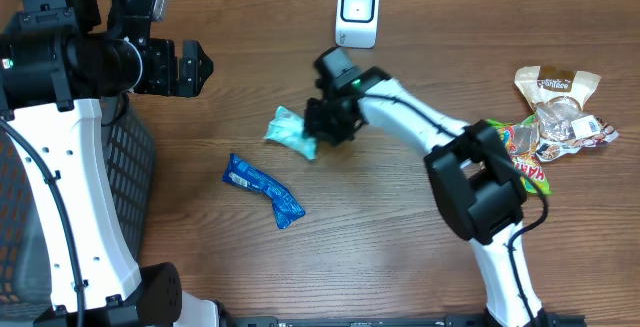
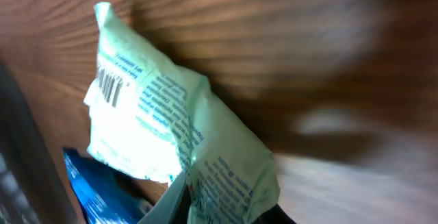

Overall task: Scan the item barcode
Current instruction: 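Lift the light-blue packet and hold it to the scanner face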

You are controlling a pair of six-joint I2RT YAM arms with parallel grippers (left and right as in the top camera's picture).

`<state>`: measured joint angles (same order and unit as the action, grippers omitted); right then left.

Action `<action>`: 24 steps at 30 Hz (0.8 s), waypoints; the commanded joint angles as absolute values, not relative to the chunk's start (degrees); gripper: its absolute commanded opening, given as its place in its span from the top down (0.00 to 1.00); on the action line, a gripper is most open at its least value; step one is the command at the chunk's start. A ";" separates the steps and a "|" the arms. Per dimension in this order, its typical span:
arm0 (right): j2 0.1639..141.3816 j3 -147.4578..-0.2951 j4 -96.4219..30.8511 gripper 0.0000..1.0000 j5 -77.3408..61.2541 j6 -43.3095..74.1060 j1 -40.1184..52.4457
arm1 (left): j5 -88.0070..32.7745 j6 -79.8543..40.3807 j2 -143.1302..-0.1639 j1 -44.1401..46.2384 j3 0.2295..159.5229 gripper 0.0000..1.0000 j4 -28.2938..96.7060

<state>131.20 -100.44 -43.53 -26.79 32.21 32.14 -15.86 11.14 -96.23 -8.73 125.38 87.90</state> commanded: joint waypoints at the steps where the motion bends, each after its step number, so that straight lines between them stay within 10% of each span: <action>1: 125.58 -101.78 -44.66 0.88 -35.33 11.51 27.14 | -16.49 11.57 -96.27 -8.64 126.48 0.00 87.83; 9: 103.90 -101.78 -53.98 0.94 -35.11 -17.61 21.12 | -16.49 11.57 -96.27 -8.64 126.48 0.00 87.83; 24: 96.64 -101.75 -53.93 0.94 -20.36 -18.48 21.15 | -16.49 11.57 -96.27 -8.64 126.48 0.00 87.85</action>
